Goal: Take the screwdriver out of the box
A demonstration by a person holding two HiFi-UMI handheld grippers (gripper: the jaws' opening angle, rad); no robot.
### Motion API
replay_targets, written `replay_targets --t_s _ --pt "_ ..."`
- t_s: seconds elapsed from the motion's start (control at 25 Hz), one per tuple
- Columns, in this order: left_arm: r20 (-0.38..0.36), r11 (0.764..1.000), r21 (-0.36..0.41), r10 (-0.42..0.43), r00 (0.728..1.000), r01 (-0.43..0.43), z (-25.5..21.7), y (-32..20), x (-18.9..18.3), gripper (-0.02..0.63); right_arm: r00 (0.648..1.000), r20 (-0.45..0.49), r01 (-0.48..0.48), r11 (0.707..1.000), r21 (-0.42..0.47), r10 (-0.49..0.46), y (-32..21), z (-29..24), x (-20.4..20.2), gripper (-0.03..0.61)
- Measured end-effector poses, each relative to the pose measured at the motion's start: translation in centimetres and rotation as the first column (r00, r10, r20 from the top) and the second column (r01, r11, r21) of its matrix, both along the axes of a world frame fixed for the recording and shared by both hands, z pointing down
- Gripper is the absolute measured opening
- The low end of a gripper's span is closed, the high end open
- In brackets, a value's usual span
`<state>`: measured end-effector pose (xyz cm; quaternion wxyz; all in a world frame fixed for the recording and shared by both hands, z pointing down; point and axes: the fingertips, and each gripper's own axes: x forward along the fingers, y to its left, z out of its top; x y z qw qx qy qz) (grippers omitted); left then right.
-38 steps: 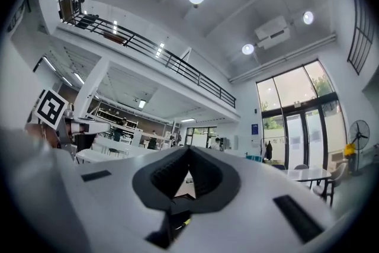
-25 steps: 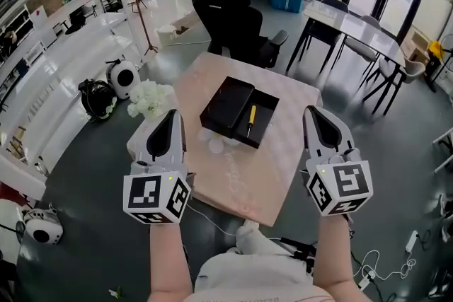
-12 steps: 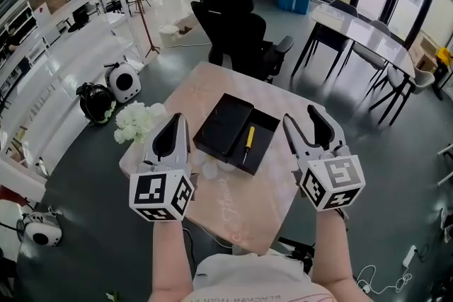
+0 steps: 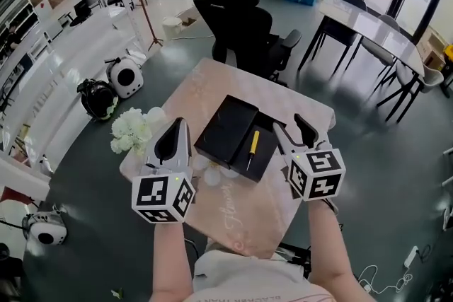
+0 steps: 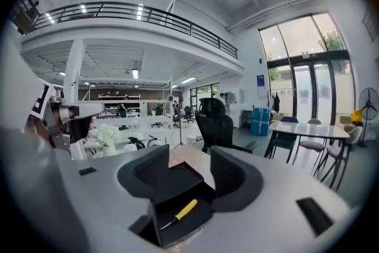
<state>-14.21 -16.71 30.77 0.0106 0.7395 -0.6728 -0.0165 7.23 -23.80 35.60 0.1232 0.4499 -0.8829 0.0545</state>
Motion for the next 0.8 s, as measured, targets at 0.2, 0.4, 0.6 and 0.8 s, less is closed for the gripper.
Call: replay_targets --t_s 0.2,0.4,0.6,0.8 --pt "-0.008 0.996 -0.048 0.070 0.997 -0.071 2.5 -2.8 -0.3 0.011 0.998 -0.045 -0.039 0.989 -0.140 0.033 -1.9 6.0 -1.6 0.206" --pt "-0.025 0.981 -0.106 0.158 0.987 -0.160 4.9 -5.4 -0.8 0.011 0.994 -0.096 -0.080 0.939 -0.334 0.050 -3.3 12.6 -4.0 0.193" --pt "-0.041 0.963 -0.140 0.228 0.973 -0.232 6.2 -7.6 -1.4 0.011 0.986 -0.154 -0.139 0.845 -0.516 0.068 -4.3 18.5 -5.8 0.181" --pt "-0.055 0.948 -0.154 0.274 0.960 -0.279 7.2 -9.1 -1.3 0.011 0.969 -0.238 -0.215 0.727 -0.652 0.073 -4.9 23.3 -6.3 0.181"
